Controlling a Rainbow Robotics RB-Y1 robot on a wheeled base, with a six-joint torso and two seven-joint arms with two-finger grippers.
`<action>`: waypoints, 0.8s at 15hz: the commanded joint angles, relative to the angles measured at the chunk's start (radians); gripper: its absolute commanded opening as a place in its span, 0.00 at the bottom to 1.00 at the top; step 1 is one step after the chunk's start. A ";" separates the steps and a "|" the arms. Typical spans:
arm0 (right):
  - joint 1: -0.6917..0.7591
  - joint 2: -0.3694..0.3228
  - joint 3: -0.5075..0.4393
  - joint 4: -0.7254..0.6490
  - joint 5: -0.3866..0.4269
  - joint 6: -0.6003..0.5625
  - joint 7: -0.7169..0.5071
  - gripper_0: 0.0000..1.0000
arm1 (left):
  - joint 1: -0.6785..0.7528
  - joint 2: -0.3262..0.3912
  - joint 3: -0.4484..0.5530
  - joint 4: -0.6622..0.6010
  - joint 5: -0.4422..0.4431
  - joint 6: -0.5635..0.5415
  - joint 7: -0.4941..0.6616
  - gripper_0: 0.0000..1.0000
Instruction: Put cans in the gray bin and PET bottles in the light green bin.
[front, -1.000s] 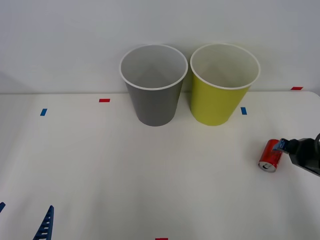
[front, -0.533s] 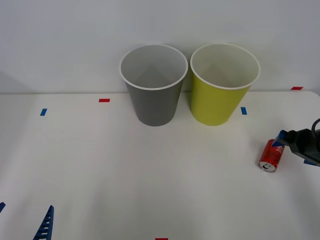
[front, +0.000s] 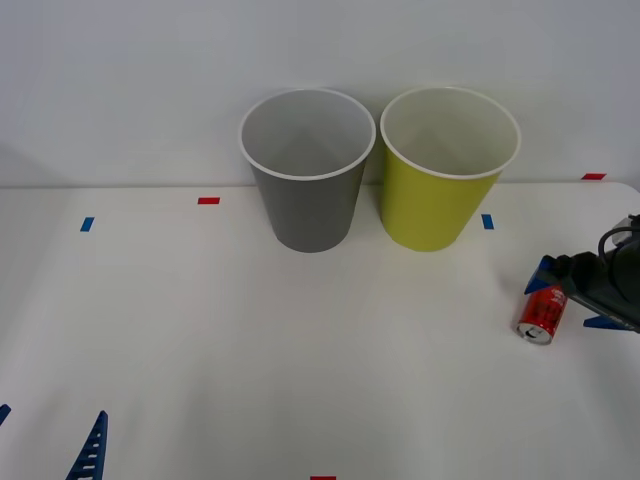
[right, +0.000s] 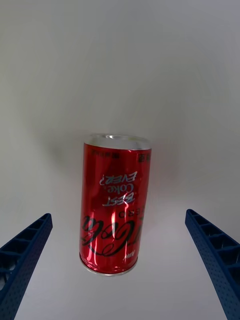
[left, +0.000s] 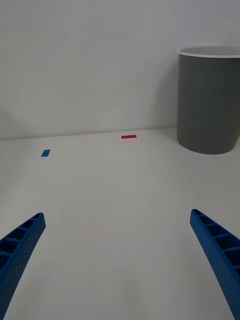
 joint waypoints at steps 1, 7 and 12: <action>-0.042 -0.058 0.061 0.102 -0.098 -0.075 0.000 0.92 | 0.000 0.000 0.000 0.000 0.000 0.000 0.000 1.00; -0.094 -0.113 0.141 0.179 -0.112 -0.103 0.007 0.92 | 0.000 0.000 0.000 0.000 0.000 0.000 0.000 1.00; -0.096 -0.107 0.187 0.182 -0.107 -0.109 0.001 0.92 | 0.000 0.000 0.000 0.000 0.000 0.000 0.000 1.00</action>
